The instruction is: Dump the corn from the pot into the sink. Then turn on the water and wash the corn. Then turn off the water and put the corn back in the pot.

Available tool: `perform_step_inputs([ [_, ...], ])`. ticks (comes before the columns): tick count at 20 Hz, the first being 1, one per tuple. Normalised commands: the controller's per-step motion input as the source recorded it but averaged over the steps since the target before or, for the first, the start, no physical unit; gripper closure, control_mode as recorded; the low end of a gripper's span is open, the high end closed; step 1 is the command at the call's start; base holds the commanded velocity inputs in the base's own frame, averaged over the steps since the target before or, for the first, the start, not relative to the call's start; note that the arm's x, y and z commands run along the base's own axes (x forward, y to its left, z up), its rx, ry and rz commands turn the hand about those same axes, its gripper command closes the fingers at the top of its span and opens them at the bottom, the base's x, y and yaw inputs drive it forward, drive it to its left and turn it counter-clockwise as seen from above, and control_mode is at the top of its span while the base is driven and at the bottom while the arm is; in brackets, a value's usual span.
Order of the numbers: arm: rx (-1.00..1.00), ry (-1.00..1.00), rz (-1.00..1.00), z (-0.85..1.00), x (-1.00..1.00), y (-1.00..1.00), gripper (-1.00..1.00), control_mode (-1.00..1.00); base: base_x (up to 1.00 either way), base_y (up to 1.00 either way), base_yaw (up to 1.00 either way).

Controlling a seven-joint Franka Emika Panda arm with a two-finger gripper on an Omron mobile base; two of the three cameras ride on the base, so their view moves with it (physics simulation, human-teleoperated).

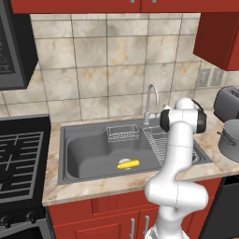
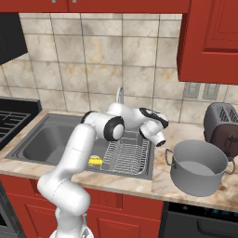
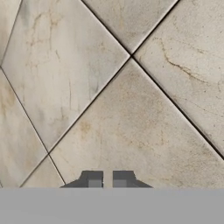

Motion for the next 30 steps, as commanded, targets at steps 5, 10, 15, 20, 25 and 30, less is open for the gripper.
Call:
perform_step_inputs([
  [5, 0.00, 0.00, 0.00, 0.00, -0.04, 0.00, 1.00, -1.00, 0.00, 0.00, 0.00],
  [10, 0.00, 0.00, 0.00, 0.00, -0.22, 0.16, 1.00, -1.00, 0.00, 0.00, 0.00],
  [15, 0.00, 0.00, 0.00, -0.04, -0.08, 0.06, 1.00, -1.00, 0.00, 0.00, 0.00],
  [20, 0.00, 0.00, -0.01, 0.00, -0.29, 0.01, 1.00, -1.00, 0.00, 0.00, 0.00],
  [25, 0.00, -0.04, -0.08, 0.12, -0.39, -0.05, 1.00, -1.00, 0.00, 0.00, 0.00],
  [30, -0.04, -0.19, -0.04, 0.25, -0.40, 0.25, 1.00, -1.00, 0.00, 0.00, 0.00],
])
